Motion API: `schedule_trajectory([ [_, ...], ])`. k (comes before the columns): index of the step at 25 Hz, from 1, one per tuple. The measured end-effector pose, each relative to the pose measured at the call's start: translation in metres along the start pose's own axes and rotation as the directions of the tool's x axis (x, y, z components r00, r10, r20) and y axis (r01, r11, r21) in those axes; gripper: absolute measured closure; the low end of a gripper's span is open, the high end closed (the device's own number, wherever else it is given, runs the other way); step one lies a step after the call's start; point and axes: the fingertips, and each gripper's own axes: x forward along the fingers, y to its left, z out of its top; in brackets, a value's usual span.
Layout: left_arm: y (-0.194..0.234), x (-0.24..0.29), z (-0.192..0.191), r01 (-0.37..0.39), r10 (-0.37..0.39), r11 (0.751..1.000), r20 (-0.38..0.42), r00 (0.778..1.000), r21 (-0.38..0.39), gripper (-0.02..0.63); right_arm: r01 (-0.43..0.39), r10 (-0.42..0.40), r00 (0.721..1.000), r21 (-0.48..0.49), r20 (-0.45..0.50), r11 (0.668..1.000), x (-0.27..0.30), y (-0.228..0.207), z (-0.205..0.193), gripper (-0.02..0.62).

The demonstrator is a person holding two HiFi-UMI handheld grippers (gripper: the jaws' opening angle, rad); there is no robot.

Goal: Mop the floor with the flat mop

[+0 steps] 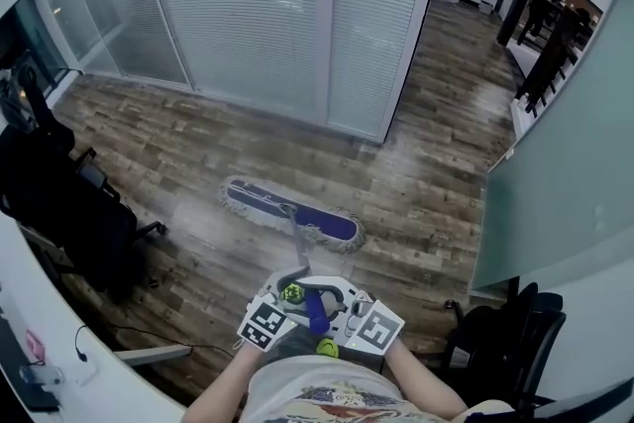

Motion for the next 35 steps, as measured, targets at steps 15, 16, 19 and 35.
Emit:
schedule_trajectory([
  [15, 0.138, 0.022, 0.010, -0.036, 0.038, 0.999, 0.068, 0.997, -0.028, 0.433, -0.131, 0.132, 0.991, 0.043, -0.015, 0.990, 0.083, -0.104, -0.025, 0.367],
  [16, 0.156, 0.025, 0.013, -0.039, 0.041, 0.999, 0.070, 0.997, -0.031, 0.433, -0.131, 0.132, 0.991, 0.043, -0.016, 0.990, 0.095, -0.119, -0.026, 0.366],
  [19, 0.216, 0.032, 0.023, -0.037, 0.040, 0.999, 0.075, 0.996, -0.040, 0.433, -0.130, 0.131, 0.991, 0.029, -0.017, 0.991, 0.131, -0.169, -0.024, 0.365],
  [35, 0.463, 0.087, 0.047, -0.020, 0.025, 0.999, 0.118, 0.993, -0.048, 0.430, -0.106, 0.106, 0.994, 0.014, 0.039, 0.994, 0.271, -0.383, -0.042, 0.357],
])
